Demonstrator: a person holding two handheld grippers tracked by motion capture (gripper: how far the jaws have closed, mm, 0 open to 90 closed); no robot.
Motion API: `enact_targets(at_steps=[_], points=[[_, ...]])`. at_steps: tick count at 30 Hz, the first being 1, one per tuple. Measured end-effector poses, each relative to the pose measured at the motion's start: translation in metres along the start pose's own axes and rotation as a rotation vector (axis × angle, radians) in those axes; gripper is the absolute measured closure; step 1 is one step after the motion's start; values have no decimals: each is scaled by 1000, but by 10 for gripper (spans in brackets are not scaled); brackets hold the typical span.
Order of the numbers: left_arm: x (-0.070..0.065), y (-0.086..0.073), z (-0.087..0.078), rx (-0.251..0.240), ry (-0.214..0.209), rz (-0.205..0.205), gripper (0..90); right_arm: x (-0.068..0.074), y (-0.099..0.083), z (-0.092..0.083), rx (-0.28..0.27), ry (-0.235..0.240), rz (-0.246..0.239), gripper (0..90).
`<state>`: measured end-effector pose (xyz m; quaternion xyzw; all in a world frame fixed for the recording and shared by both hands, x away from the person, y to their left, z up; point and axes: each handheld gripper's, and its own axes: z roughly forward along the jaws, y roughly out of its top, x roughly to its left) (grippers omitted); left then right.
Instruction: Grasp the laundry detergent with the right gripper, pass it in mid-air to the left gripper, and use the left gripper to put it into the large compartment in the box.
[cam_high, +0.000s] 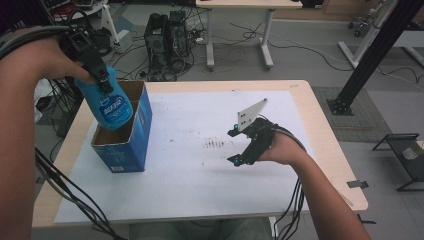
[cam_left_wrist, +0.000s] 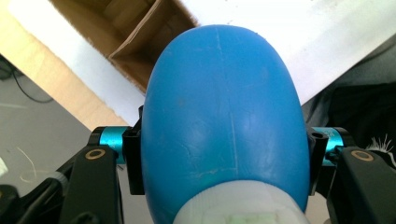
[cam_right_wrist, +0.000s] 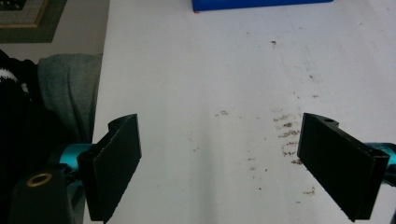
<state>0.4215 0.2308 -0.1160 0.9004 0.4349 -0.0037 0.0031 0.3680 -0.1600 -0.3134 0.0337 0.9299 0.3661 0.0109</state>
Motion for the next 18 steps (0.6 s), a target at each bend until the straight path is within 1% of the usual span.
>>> enact_targets(at_steps=[1, 2, 3, 4, 5, 6, 7, 8, 9, 10, 11, 12, 13, 14, 15, 16, 17, 18], points=[[1, 0, 2, 1, 1, -11, 383, 0, 0, 1, 0, -1, 2, 127], [3, 1, 4, 10, 6, -10, 383, 0, 0, 1, 3, 1, 1, 127], [4, 2, 7, 9, 5, -19, 383, 0, 0, 2, 7, -3, 3, 127], [5, 2, 9, 17, 2, -17, 382, 0, 0, 2, 6, -1, 1, 127], [6, 3, 12, 16, -4, -24, 382, 0, 0, 3, 4, 0, 0, 127], [9, 3, 14, 23, -5, -18, 382, 0, 1, 3, 6, 0, -4, 127], [10, 3, 16, 20, -6, -21, 383, 0, 1, 3, 5, 2, -5, 127], [12, 4, 19, 31, -9, -9, 382, 1, 1, 3, 8, -3, 5, 127], [12, 4, 23, 23, -18, -26, 382, 1, 1, 3, 15, -3, -1, 127], [13, 5, 27, 24, -22, -27, 383, 1, 1, 3, 12, -2, -4, 127], [15, 5, 30, 35, -24, -14, 382, 1, 1, 3, 14, 2, -1, 127], [16, 5, 35, 24, -28, -28, 382, 0, 1, 4, 11, 1, -11, 127], [17, 6, 39, 28, -30, -31, 382, 1, 1, 4, 13, -3, -3, 127], [19, 7, 42, 41, -33, -16, 382, 2, 1, 4, 20, 4, 9, 127], [18, 7, 47, 38, -36, -18, 382, 2, 0, 5, 17, 6, 5, 127], [19, 8, 52, 38, -31, -8, 382, 3, 1, 5, 18, 1, 11, 127], [20, 8, 56, 42, -38, -9, 382, 3, 0, 5, 20, 2, 12, 127], [21, 8, 60, 48, -40, 3, 382, 2, 0, 6, 17, 5, 10, 127]])
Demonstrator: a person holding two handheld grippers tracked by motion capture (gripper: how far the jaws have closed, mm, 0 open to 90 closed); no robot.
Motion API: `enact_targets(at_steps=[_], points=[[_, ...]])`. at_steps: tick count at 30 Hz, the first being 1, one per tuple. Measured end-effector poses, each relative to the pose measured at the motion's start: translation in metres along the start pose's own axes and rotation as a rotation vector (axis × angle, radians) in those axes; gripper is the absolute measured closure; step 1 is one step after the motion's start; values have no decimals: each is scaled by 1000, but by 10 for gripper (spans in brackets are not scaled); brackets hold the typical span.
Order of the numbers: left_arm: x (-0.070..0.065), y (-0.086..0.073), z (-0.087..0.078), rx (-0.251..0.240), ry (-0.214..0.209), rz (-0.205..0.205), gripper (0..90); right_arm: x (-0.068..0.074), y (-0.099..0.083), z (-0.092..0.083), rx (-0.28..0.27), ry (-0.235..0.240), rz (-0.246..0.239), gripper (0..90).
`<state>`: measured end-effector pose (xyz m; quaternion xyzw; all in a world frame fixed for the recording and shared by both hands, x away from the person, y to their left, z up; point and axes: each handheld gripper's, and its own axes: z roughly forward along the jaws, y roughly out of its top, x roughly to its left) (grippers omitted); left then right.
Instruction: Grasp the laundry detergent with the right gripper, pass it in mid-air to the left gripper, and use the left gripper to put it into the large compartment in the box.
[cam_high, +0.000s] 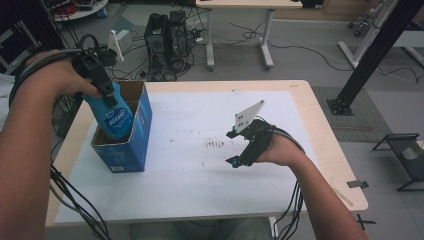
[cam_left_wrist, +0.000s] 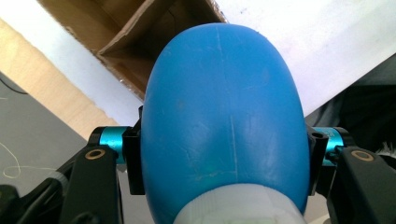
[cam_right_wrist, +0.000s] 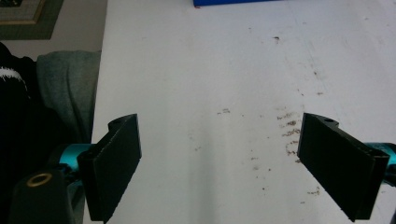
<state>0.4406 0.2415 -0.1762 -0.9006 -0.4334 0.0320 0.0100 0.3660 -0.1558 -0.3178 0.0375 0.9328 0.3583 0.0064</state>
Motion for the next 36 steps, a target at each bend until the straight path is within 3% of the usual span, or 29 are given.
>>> enact_targets(at_steps=[3, 4, 6, 12, 13, 15, 16, 17, 23, 27, 29, 31, 32, 33, 36], points=[[2, 2, 13, -5, -9, -1, 382, -1, -1, 0, 12, 5, -4, 127], [4, 3, 16, 12, -5, 21, 382, -1, -1, 0, 11, 1, -3, 127], [5, 4, 26, 10, -27, 13, 382, 1, -1, 1, 14, 4, 6, 127], [9, 9, 50, 43, -25, 88, 381, 1, -3, 2, 14, 3, -1, 127], [9, 10, 55, 26, -30, 71, 381, 1, -3, 2, 10, 0, -5, 127], [11, 11, 61, 55, -29, 112, 381, 0, -3, 2, 4, -4, -13, 127], [12, 12, 64, 52, -27, 116, 381, 0, -3, 2, 3, -4, -10, 127], [11, 12, 68, 38, -33, 93, 381, 0, -4, 2, 5, -2, -11, 127], [17, 13, 86, 54, -32, 138, 381, -1, -3, 5, 11, 4, -14, 127], [17, 14, 100, 49, -26, 139, 381, -2, -4, 7, 11, 3, -14, 127], [17, 16, 105, 57, -18, 168, 381, -2, -4, 8, 11, 7, -7, 127], [15, 16, 111, 40, -20, 150, 381, -2, -4, 10, 14, 9, -8, 127], [17, 17, 110, 57, -30, 176, 381, -2, -4, 10, 16, 10, -10, 127], [16, 17, 110, 32, -22, 168, 381, -2, -4, 10, 15, 8, -15, 127], [14, 16, 111, 36, -24, 174, 381, -2, -5, 12, 14, 8, -5, 127]])
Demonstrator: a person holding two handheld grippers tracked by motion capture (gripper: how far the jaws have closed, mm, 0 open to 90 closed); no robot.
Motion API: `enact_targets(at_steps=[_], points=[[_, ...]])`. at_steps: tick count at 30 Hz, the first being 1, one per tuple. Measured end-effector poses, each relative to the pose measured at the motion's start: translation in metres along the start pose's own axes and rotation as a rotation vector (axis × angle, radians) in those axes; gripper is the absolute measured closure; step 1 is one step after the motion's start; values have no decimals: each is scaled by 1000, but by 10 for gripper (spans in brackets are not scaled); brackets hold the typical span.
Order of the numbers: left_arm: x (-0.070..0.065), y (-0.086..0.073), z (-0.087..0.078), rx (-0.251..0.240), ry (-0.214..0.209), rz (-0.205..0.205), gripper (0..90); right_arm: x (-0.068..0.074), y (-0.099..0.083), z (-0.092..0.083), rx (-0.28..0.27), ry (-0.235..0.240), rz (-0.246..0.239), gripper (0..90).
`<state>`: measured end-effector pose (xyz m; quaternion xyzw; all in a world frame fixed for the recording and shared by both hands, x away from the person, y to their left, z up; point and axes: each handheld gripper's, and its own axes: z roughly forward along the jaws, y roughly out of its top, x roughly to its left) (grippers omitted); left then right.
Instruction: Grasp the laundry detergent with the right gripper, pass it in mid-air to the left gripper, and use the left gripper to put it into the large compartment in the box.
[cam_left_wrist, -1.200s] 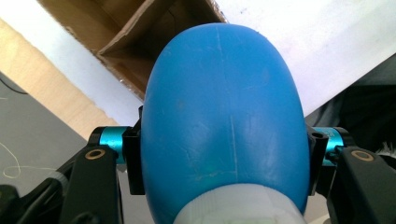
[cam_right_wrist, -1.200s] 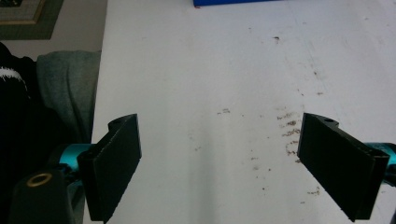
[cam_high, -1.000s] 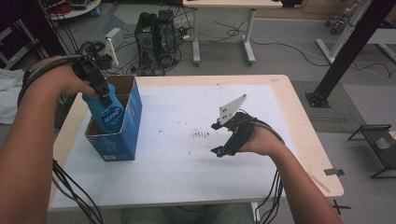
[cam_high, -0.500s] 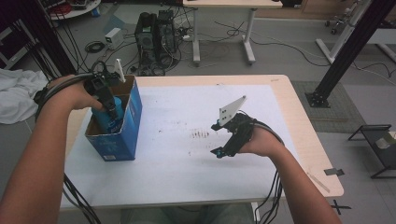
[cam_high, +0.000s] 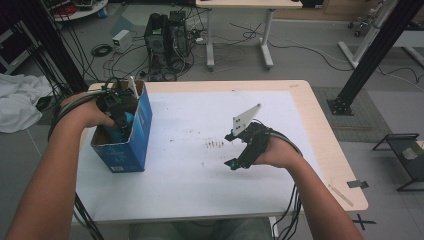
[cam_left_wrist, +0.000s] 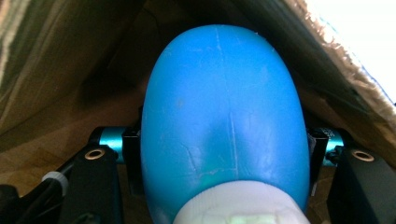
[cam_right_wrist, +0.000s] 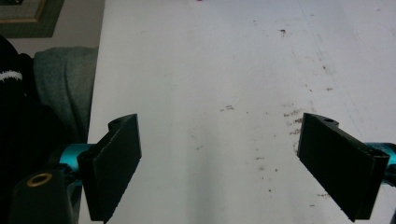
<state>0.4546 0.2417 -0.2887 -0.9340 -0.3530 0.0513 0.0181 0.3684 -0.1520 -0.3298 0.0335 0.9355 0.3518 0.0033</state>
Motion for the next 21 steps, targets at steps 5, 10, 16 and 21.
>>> enact_targets(at_steps=[5, 10, 16, 21], points=[[1, -3, 0, 8, -8, 10, 381, -1, 0, 2, -2, 1, -8, 127], [-1, -2, 0, 9, 1, 9, 379, 0, 1, 2, 1, 1, 0, 127], [-4, -1, 1, 4, 14, -3, 375, 1, 1, 0, -2, -1, -3, 127], [-5, -2, -4, 9, 30, 13, 335, 1, 0, -1, -3, 0, 1, 127]])
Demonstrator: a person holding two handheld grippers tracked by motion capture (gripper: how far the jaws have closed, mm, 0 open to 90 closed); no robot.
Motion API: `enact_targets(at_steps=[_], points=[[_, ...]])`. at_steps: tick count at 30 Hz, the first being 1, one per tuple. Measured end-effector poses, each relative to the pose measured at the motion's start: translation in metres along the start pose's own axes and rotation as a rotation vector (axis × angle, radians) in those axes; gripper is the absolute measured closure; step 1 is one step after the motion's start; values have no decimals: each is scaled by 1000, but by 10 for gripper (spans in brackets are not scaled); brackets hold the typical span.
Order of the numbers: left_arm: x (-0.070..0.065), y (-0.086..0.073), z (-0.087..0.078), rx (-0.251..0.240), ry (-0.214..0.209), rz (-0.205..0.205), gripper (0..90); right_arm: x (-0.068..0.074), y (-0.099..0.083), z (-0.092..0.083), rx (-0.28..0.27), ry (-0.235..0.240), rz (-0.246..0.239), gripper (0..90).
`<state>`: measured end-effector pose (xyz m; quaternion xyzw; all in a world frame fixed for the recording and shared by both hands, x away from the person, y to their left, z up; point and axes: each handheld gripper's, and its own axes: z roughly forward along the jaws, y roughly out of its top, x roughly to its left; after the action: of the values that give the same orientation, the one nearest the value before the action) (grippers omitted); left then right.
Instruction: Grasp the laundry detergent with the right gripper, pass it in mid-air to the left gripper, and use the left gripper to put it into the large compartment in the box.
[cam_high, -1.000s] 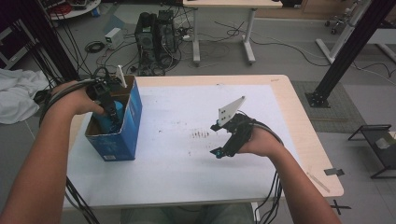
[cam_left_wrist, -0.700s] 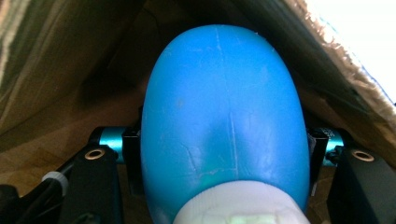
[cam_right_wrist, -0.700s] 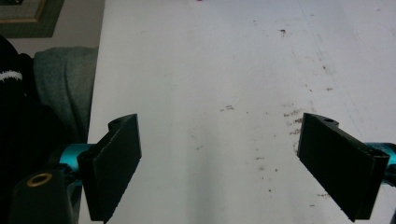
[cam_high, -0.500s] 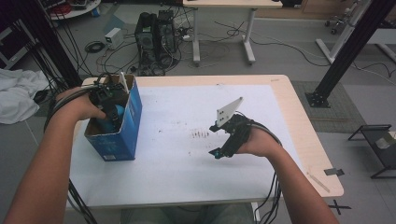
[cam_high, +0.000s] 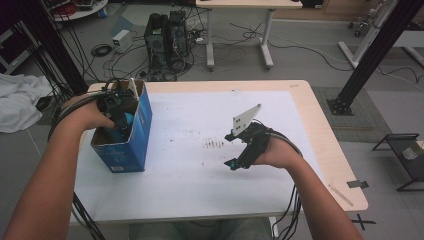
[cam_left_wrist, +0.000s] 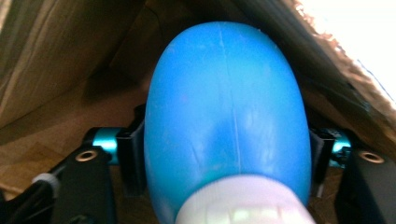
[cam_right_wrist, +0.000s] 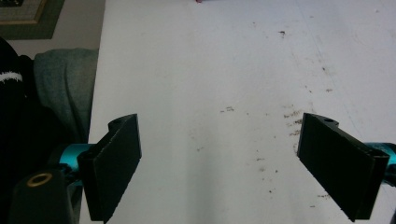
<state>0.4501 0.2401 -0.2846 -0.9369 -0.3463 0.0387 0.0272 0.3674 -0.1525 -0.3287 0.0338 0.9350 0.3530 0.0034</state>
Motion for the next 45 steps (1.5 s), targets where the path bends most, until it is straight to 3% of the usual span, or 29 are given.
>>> enact_targets(at_steps=[2, 6, 7, 13, 14, 17, 18, 19, 21, 26, 27, 28, 30, 33, 35, 39, 42, 43, 45], points=[[-1, -1, -1, -13, -11, -18, 334, 0, 0, 0, -2, 2, -3, 127], [-2, -2, -2, 6, -13, 7, 311, 1, 1, 1, -6, -2, -2, 127], [-3, -2, -1, -9, -5, -12, 311, 1, 1, 1, -7, -1, -7, 127], [-2, -4, -6, -5, -2, 5, 311, 2, 1, 0, -9, -4, 0, 127], [-3, -5, -6, -17, 1, -16, 311, 2, 1, 0, -10, -5, 3, 127], [-2, -6, -8, -14, -4, -11, 311, 2, 1, -1, -11, -4, -6, 127], [-4, -7, -8, -40, -2, -41, 311, 2, 1, -1, -14, -4, -9, 127], [-1, -7, -10, -3, -2, -3, 298, 2, 1, -2, -12, -7, -4, 127], [-3, -8, -11, -18, 6, -28, 294, 3, 1, -3, -12, -9, 1, 128], [-5, -9, -17, -5, 12, -10, 273, 4, 1, -4, -17, -9, -7, 127], [-7, -9, -18, -18, 10, -24, 273, 4, 1, -4, -18, -6, -9, 127], [-6, -10, -20, -5, 18, -6, 270, 4, 1, -4, -20, -9, -8, 127], [-8, -11, -22, -16, 18, -27, 258, 4, 2, -4, -18, -7, -6, 127], [-9, -13, -26, -12, 36, -17, 257, 6, 2, -4, -23, -10, -7, 127], [-10, -14, -27, -17, 26, -30, 257, 5, 2, -5, -27, -8, -15, 127], [-11, -16, -33, -15, 31, -15, 258, 6, 3, -7, -24, -11, -10, 127], [-13, -18, -36, -31, 36, -33, 244, 7, 5, -10, -28, -14, -15, 127], [-12, -18, -38, -15, 37, -15, 241, 7, 5, -11, -26, -15, -18, 127], [-13, -19, -40, -21, 41, -20, 240, 7, 5, -13, -29, -16, -19, 127]])
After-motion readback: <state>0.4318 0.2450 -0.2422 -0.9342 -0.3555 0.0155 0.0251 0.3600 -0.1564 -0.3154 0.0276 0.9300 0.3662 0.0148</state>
